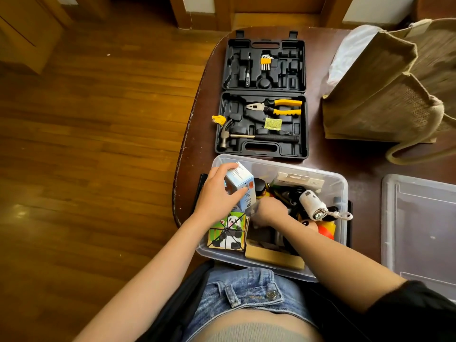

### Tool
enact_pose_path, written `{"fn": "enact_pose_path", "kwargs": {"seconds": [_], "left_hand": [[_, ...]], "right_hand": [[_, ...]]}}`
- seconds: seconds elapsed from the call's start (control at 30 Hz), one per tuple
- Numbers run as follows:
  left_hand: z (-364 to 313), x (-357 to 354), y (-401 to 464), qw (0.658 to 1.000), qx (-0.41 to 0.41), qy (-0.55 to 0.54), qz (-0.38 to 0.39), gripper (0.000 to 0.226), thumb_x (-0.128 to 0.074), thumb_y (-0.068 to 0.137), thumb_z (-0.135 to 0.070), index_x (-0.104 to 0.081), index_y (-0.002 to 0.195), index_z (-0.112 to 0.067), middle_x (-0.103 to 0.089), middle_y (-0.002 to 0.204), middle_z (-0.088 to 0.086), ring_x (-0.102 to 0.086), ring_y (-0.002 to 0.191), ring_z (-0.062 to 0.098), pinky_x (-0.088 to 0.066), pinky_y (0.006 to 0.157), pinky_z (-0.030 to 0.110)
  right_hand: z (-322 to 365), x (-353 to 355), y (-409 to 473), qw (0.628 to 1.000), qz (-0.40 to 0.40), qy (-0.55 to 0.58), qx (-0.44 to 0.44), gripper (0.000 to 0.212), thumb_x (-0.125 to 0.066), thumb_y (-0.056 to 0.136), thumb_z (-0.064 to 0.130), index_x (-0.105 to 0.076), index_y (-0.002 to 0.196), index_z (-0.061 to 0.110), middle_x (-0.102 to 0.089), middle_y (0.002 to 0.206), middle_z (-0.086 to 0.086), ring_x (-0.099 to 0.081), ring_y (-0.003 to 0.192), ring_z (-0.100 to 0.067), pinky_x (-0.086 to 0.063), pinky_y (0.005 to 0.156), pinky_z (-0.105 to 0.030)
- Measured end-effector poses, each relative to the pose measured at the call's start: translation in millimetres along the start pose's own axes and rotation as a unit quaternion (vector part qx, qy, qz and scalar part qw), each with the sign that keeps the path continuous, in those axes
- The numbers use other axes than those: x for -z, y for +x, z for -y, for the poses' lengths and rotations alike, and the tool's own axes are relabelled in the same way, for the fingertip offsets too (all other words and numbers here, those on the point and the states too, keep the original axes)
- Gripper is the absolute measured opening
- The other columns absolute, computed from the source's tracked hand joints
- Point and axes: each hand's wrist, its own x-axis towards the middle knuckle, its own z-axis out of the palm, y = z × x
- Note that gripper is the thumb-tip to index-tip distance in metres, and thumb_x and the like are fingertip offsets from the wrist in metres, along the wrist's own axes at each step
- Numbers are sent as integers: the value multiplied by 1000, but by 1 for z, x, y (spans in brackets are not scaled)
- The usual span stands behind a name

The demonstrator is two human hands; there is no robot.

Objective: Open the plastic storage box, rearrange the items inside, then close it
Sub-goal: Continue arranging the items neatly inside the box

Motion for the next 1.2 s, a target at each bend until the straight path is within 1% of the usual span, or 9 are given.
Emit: {"fn": "enact_pose_path", "kwargs": {"seconds": [0.13,0.33,0.43,0.53,0.73,0.87,0.97,1.07,1.2], "left_hand": [[-1,1,2,1000,-2,-9,-6,52,-72,83,-21,-47,127,-29,-44,125,-3,-47,110,6,-46,68,1],[-3,-7,5,999,22,20,36,47,-70,84,-31,-46,125,-31,-44,120,-5,-47,105,8,-41,69,7],[-6,-18,6,994,32,58,89,47,-67,86,-33,-47,128,-28,-43,122,-3,-49,104,11,-41,78,16],[-4,-21,7,989,52,73,117,45,-64,89,-28,-48,130,-26,-42,128,2,-50,111,16,-42,85,21],[-29,-42,-2,982,-52,178,32,36,-64,86,-18,-54,120,-22,-40,126,2,-41,119,17,-41,97,31],[-58,-67,-6,963,-25,148,223,34,-61,86,-45,-56,114,-27,-58,107,-1,-57,86,12,-48,81,30],[-65,-92,-10,908,11,246,340,68,-54,82,-63,-40,136,-23,-59,115,1,-56,98,17,-45,80,32],[-65,-113,-17,902,67,225,363,91,-60,73,-66,-28,143,-16,-59,121,6,-56,105,23,-44,78,32],[-64,-114,-19,922,111,152,338,88,-65,68,-59,-34,140,-18,-58,114,-1,-56,101,16,-43,75,28]], "right_hand": [[-21,30,-29,994,-52,70,64,31,-57,89,36,-61,67,15,-62,69,-4,-56,66,-18,-39,54,-26],[-58,55,-102,911,-48,373,167,30,-40,100,27,-46,77,8,-58,58,1,-55,53,-15,-46,50,-26],[-76,54,-120,853,-180,460,170,34,-35,102,27,-48,83,1,-59,62,-3,-56,55,-17,-45,51,-28],[-87,56,-118,833,-344,407,151,33,-33,103,26,-53,83,9,-62,72,-1,-57,67,-14,-44,61,-30],[-119,48,-107,872,-404,268,71,31,-34,100,25,-49,77,11,-49,78,-1,-44,77,-19,-28,65,-30],[-125,41,-103,895,-378,234,21,35,-32,100,32,-46,77,9,-49,70,-2,-46,67,-20,-28,53,-32],[-125,42,-103,906,-376,195,-6,34,-31,101,34,-45,81,11,-50,78,-4,-48,69,-23,-31,57,-34],[-124,46,-102,921,-342,183,-36,30,-32,101,33,-46,87,11,-52,83,-6,-51,73,-27,-34,62,-35],[-123,51,-102,906,-300,298,-22,36,-31,101,34,-51,86,9,-58,81,-5,-52,74,-22,-36,61,-34]]}}
